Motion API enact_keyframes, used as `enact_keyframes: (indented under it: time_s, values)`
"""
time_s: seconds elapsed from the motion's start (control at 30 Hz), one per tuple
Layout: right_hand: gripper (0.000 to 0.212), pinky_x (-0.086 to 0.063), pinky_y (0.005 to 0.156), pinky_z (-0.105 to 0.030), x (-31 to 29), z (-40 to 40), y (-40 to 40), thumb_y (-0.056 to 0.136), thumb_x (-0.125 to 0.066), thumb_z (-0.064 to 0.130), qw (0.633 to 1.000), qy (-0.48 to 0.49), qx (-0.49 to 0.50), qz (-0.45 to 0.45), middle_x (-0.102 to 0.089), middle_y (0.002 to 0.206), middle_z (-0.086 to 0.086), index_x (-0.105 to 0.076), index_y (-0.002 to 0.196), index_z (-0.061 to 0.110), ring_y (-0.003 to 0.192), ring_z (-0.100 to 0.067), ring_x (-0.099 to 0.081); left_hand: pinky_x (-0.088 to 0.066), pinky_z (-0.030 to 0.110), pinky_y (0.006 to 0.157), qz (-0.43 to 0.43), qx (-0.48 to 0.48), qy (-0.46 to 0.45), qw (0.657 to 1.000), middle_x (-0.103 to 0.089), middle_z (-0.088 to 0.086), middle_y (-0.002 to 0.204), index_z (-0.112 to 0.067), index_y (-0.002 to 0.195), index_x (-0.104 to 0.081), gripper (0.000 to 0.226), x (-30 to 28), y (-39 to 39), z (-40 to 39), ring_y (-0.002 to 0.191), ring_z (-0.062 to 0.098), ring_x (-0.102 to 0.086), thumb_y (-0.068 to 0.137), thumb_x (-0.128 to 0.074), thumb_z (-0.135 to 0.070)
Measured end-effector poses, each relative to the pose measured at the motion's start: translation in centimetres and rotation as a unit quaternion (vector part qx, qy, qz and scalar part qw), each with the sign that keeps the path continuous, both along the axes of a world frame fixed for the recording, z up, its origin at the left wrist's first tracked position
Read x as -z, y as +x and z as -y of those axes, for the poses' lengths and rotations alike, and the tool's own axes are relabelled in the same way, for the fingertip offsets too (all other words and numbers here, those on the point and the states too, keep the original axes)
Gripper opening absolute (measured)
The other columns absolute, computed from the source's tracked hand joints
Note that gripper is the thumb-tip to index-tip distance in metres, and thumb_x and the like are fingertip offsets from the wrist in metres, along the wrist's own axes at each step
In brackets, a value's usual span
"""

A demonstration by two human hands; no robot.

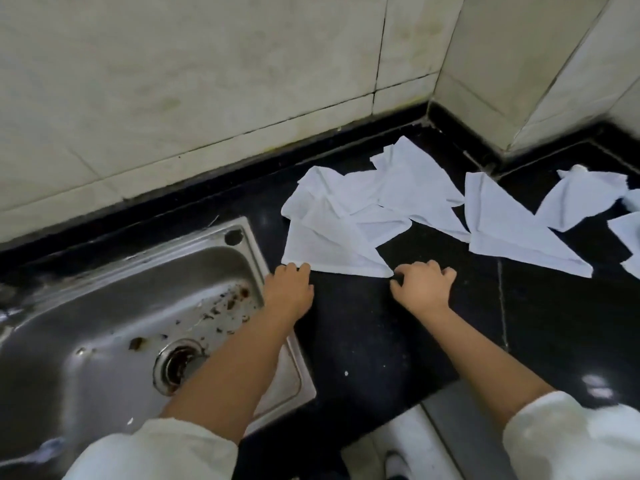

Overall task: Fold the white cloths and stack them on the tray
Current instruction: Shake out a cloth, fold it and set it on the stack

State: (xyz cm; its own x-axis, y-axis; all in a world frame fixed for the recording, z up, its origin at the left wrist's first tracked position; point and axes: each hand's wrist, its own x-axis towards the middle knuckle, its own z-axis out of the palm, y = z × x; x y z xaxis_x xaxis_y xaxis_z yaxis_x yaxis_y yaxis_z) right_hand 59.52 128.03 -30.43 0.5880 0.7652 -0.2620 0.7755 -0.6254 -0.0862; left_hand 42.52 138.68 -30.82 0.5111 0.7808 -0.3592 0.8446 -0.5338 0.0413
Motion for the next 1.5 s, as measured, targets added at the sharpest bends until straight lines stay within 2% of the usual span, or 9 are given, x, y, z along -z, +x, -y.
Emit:
enact_keyframes:
  time_s: [0.13, 0.33, 0.6, 0.73, 0.83, 0.93, 1.07, 1.33, 1.5]
  values:
    - [0.033, -0.029, 0.085, -0.034, 2.4, -1.7, 0.2, 0.087, -0.047, 0.012, 0.998, 0.040, 0.040, -0.022, -0.062, 0.109, -0.007, -0.060, 0.116, 0.021, 0.107, -0.027, -0.050, -0.042, 0.038, 0.091, 0.051, -0.023, -0.001, 0.998, -0.046, 0.015, 0.128, -0.014, 0.134, -0.036, 0.039, 2.8, 0.1, -3.6, 0.116, 0.031, -0.045, 0.096, -0.040, -0.020]
    - [0.046, -0.006, 0.066, -0.026, 4.2, -3.0, 0.2, 0.085, -0.042, -0.001, 0.994, 0.092, 0.044, -0.029, -0.061, 0.105, -0.010, -0.059, 0.121, 0.023, 0.102, -0.028, -0.055, -0.043, 0.037, 0.085, 0.096, -0.003, -0.013, 0.995, -0.053, 0.018, 0.115, -0.008, 0.126, -0.050, 0.035, 4.5, 0.1, -6.7, 0.106, 0.032, -0.050, 0.094, -0.037, -0.007]
    - [0.031, -0.049, 0.084, -0.039, 1.2, -3.7, 0.6, 0.080, -0.049, -0.011, 0.973, 0.209, -0.012, -0.094, -0.064, 0.094, -0.027, -0.069, 0.103, -0.006, 0.089, -0.038, -0.062, -0.039, 0.032, 0.070, 0.320, 0.050, 0.000, 0.946, -0.061, 0.023, 0.091, 0.005, 0.098, -0.065, 0.028, 0.9, 1.8, -7.0, 0.088, 0.033, -0.056, 0.086, -0.045, -0.010]
    - [0.023, -0.050, 0.072, -0.039, -3.7, -0.9, 2.2, 0.078, -0.050, -0.014, 0.957, 0.285, 0.005, -0.048, -0.064, 0.086, -0.030, -0.070, 0.089, -0.011, 0.083, -0.041, -0.062, -0.031, 0.012, 0.056, 0.460, 0.048, -0.020, 0.886, -0.049, -0.002, 0.063, 0.000, 0.075, -0.061, 0.040, -4.1, 5.9, -4.7, 0.060, 0.012, -0.043, 0.075, -0.035, -0.031]
    - [0.018, -0.045, 0.072, -0.031, -7.7, 3.9, 4.6, 0.083, -0.054, -0.005, 0.934, 0.349, 0.074, -0.016, -0.064, 0.088, -0.025, -0.070, 0.091, -0.006, 0.085, -0.035, -0.061, -0.033, 0.005, 0.052, 0.518, 0.107, -0.042, 0.848, -0.033, -0.013, 0.054, -0.014, 0.058, -0.042, 0.023, -8.3, 10.4, -0.6, 0.050, -0.002, -0.042, 0.078, -0.037, -0.024]
    - [0.019, -0.029, 0.071, -0.020, -11.3, 11.0, 8.0, 0.088, -0.052, 0.007, 0.916, 0.374, 0.147, -0.001, -0.062, 0.095, -0.016, -0.066, 0.099, 0.000, 0.086, -0.025, -0.052, -0.030, 0.008, 0.049, 0.568, 0.165, -0.062, 0.804, -0.026, -0.012, 0.051, -0.028, 0.054, -0.022, 0.031, -12.1, 15.3, 5.8, 0.048, -0.005, -0.041, 0.080, -0.037, -0.025]
    - [0.017, -0.018, 0.060, -0.019, -14.1, 22.3, 13.3, 0.089, -0.051, 0.010, 0.877, 0.401, 0.257, 0.064, -0.049, 0.076, -0.004, -0.062, 0.097, 0.000, 0.079, -0.015, -0.042, -0.032, 0.011, 0.052, 0.564, 0.184, -0.109, 0.798, -0.037, -0.007, 0.056, -0.023, 0.056, -0.037, 0.031, -14.5, 22.1, 15.6, 0.053, 0.006, -0.037, 0.086, -0.043, -0.020]
    - [0.025, -0.034, 0.086, -0.033, -18.3, 46.3, 19.4, 0.090, -0.052, 0.013, 0.784, 0.387, 0.435, 0.215, -0.053, 0.116, -0.026, -0.063, 0.106, -0.003, 0.111, -0.034, -0.049, -0.023, 0.019, 0.063, 0.600, 0.266, -0.131, 0.743, -0.058, 0.024, 0.086, 0.009, 0.086, -0.064, 0.027, -16.7, 33.6, 34.9, 0.087, 0.030, -0.054, 0.086, -0.044, -0.010]
    - [0.019, -0.038, 0.084, -0.035, -15.8, 54.9, 17.1, 0.088, -0.054, 0.009, 0.818, 0.298, 0.435, 0.230, -0.059, 0.105, -0.024, -0.063, 0.097, -0.006, 0.104, -0.035, -0.052, -0.026, 0.023, 0.064, 0.521, 0.367, -0.176, 0.750, -0.061, 0.028, 0.091, 0.009, 0.081, -0.065, 0.027, -14.0, 35.0, 41.7, 0.085, 0.028, -0.052, 0.081, -0.046, -0.011]
